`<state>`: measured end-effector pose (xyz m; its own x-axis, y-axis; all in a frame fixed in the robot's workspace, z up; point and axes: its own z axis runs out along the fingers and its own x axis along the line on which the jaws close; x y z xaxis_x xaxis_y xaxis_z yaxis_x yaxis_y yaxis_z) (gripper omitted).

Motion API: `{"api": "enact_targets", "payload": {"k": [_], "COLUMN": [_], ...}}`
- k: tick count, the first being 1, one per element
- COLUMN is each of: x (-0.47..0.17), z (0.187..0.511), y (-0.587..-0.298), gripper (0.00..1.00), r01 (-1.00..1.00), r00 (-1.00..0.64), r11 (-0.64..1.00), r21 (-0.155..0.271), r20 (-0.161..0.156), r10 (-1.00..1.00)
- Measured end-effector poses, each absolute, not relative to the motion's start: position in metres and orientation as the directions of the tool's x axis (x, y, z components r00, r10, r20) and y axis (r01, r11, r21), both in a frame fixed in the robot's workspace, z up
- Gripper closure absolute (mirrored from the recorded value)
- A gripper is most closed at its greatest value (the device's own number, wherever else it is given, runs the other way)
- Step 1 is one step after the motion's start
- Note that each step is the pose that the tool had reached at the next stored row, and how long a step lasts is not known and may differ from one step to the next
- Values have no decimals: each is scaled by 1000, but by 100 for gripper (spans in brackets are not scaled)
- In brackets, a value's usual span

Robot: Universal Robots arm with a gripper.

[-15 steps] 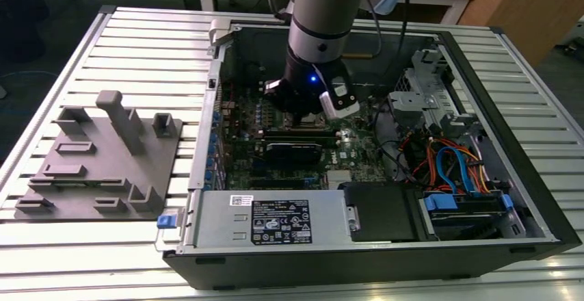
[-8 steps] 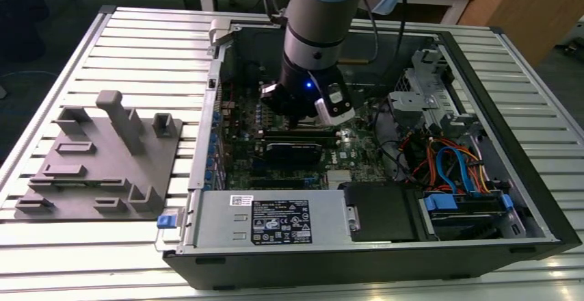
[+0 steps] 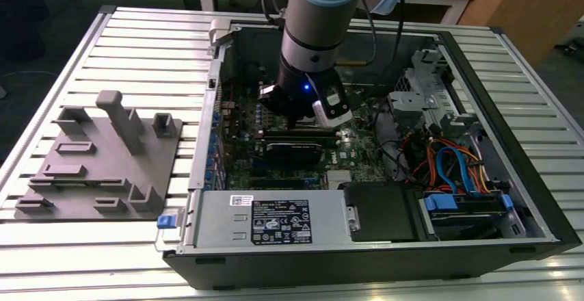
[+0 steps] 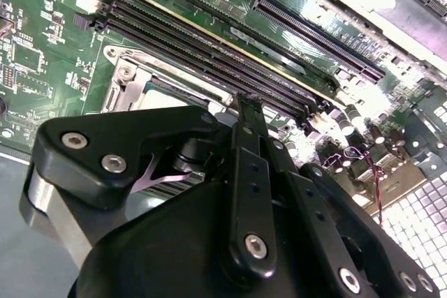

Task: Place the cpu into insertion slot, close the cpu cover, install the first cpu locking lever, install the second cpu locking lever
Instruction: 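Install the second cpu locking lever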

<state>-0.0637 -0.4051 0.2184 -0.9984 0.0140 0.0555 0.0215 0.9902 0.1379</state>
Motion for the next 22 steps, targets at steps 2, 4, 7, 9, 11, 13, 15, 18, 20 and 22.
{"api": "enact_targets", "payload": {"k": [2, 4, 7, 9, 11, 13, 15, 18, 20, 22], "x": [-64, -64, -64, -64, -64, -64, -64, -64, -64, -66], "z": [218, 218, 218, 218, 218, 218, 218, 218, 218, 217], "y": [-405, -405, -405, -405, -405, -405, -406, -410, -413, -414], "gripper": [90, 90, 90, 90, 90, 90, 90, 90, 90, 90], "r01": [21, 21, 22, 22, 22, 22, 21, 22, 22, 22], "r00": [-998, -998, -998, -998, -998, -998, -998, -998, -998, -998], "r11": [990, 990, 990, 990, 990, 990, 990, 990, 990, 990], "r21": [138, 138, 139, 139, 139, 139, 139, 139, 140, 143], "r20": [55, 55, 55, 56, 55, 56, 56, 56, 55, 56], "r10": [14, 14, 14, 14, 14, 14, 14, 14, 14, 15]}}
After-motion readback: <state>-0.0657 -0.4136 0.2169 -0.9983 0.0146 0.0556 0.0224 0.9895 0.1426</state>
